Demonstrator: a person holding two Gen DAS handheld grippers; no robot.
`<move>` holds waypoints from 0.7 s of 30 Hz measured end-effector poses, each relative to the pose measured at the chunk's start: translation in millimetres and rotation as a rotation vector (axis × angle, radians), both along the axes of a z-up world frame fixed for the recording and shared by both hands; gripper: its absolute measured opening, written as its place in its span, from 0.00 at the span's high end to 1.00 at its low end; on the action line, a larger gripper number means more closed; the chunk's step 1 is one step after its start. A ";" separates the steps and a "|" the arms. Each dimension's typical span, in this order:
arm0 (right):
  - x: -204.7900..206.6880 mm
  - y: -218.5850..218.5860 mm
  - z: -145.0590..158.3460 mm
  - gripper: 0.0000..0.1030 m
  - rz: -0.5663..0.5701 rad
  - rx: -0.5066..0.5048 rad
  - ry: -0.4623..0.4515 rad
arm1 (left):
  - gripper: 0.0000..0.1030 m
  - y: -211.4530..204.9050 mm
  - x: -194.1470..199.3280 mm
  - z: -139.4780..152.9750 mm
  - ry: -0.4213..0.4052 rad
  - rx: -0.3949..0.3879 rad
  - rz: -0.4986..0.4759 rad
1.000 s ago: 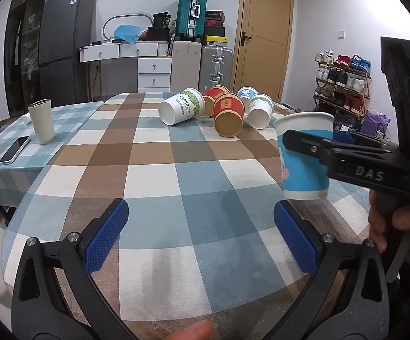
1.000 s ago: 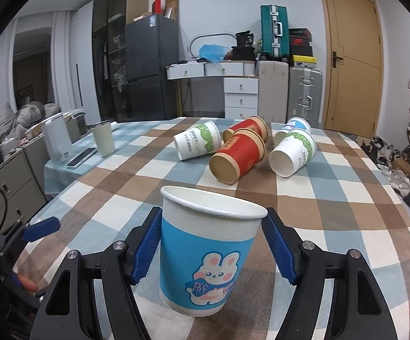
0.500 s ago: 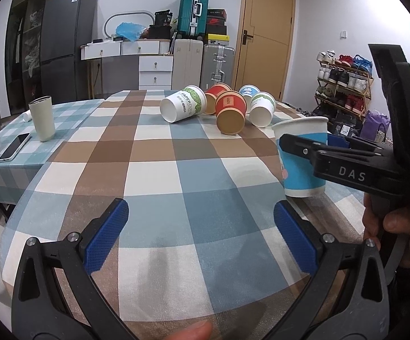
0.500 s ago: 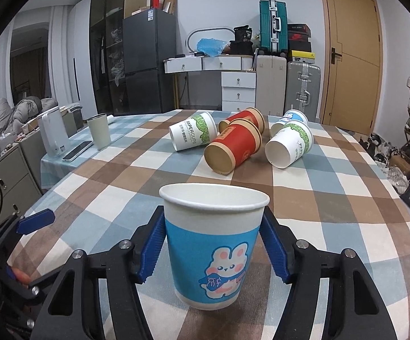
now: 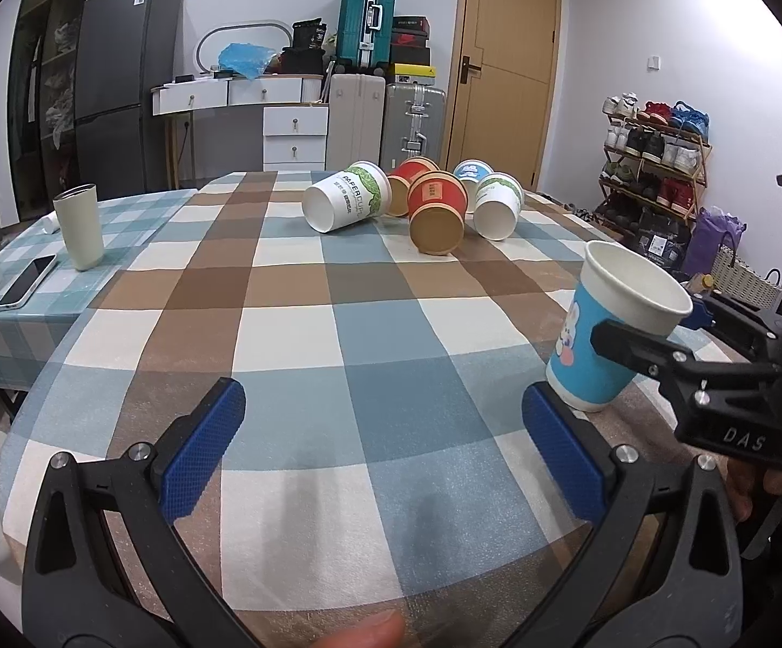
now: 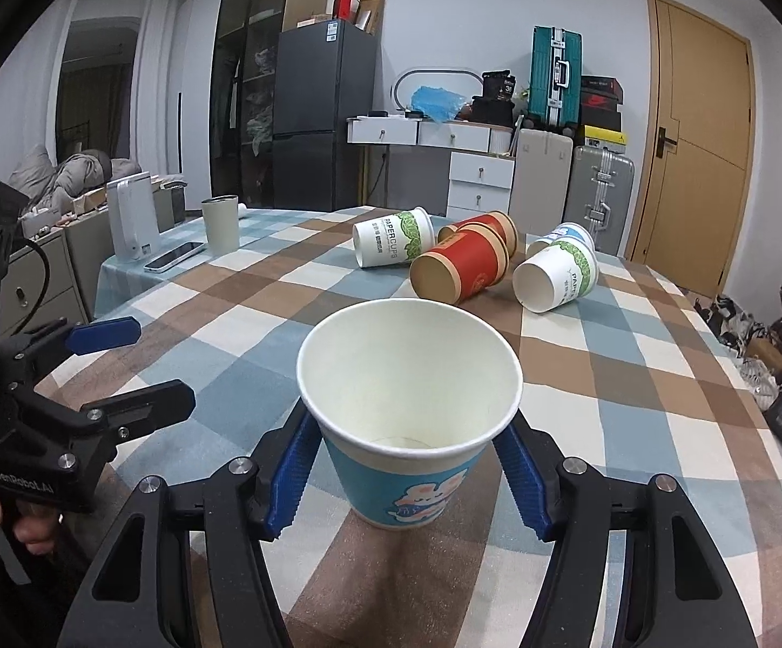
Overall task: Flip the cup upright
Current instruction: 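Turn the blue cup upright with the right gripper and lower it to the table, then open the right gripper and withdraw it from the upright blue cup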
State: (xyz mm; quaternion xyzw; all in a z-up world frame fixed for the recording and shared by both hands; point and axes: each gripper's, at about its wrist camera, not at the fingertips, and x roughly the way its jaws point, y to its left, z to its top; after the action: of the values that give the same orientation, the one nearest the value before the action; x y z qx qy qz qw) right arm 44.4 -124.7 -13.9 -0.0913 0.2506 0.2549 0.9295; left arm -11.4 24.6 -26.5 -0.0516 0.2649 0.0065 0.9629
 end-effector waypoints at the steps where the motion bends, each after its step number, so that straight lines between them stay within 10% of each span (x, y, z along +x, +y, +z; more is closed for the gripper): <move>1: 2.1 1.7 0.0 0.37 -0.005 -0.003 -0.001 | 0.00 0.0 0.0 -0.1 0.000 0.000 0.000; 14: 20.3 19.4 3.4 0.35 -0.008 -0.040 0.036 | 0.00 -0.4 0.3 0.2 0.000 0.001 0.001; 21: 10.8 1.2 6.1 0.10 0.023 0.011 0.016 | 0.00 -1.3 0.4 -0.6 -0.001 0.003 0.000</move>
State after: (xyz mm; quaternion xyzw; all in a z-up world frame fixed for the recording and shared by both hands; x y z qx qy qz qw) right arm 55.2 -123.4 -7.7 -0.0868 0.2557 0.2679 0.9248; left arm -11.0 23.3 -27.2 -0.0503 0.2645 0.0068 0.9630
